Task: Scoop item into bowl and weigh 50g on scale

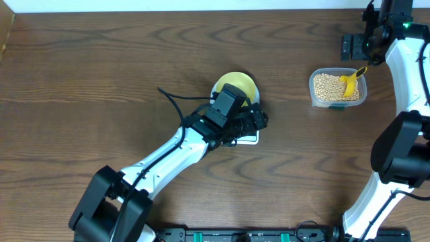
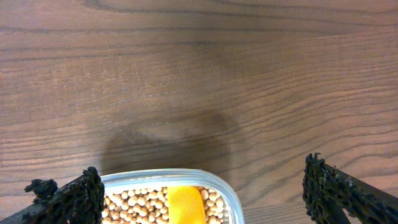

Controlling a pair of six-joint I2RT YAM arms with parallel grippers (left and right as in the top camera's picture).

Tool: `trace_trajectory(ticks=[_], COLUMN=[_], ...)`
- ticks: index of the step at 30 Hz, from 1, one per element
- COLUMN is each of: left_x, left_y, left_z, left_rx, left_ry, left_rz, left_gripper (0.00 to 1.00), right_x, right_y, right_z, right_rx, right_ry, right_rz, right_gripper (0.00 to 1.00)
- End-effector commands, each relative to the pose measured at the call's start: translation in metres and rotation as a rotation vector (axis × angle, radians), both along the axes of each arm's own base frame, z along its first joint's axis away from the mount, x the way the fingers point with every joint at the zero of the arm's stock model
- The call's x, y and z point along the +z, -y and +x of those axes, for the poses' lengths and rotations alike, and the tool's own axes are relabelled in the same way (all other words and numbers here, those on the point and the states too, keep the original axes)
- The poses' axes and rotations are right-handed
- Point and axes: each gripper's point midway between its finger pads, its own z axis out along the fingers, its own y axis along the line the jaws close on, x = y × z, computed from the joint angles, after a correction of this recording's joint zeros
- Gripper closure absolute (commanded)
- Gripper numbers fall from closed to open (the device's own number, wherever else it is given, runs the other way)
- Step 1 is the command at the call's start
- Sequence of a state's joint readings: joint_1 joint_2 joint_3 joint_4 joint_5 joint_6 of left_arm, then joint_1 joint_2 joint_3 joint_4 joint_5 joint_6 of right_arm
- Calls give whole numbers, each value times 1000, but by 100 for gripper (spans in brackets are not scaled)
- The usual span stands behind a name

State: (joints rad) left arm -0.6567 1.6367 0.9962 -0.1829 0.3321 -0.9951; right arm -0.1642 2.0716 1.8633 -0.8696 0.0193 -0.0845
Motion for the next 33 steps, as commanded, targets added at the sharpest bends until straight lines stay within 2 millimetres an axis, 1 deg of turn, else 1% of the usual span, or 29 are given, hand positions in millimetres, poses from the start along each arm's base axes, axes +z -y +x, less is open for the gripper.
trace_trajectory(ticks=[1, 7, 13, 17, 21, 23, 25, 29, 33], left_x=[-15, -40, -54, -56, -59, -60, -60, -58, -58], left_y=[-6, -5, -4, -4, -16, -17, -16, -8, -8], left_z=[5, 7, 10, 11, 21, 20, 19, 11, 11], left_rx=[101, 133, 134, 140, 199, 201, 195, 145, 143], left_ry=[-59, -104, -113, -111, -71, -74, -81, -108, -109], left_rz=[21, 46, 55, 61, 112, 119, 116, 81, 79], left_gripper=[3, 2, 3, 3, 3, 3, 2, 2, 2], right_x=[1, 1, 1, 1, 1, 1, 1, 1, 1], right_y=[-1, -1, -1, -1, -1, -1, -1, -1, -1], right_z=[4, 4, 4, 4, 3, 3, 4, 4, 3], right_rx=[1, 1, 1, 1, 1, 1, 1, 1, 1], right_ry=[6, 6, 6, 6, 6, 6, 6, 6, 6], right_rz=[-7, -7, -7, -7, -6, -6, -7, -7, -6], right_gripper=[1, 1, 1, 1, 1, 1, 1, 1, 1])
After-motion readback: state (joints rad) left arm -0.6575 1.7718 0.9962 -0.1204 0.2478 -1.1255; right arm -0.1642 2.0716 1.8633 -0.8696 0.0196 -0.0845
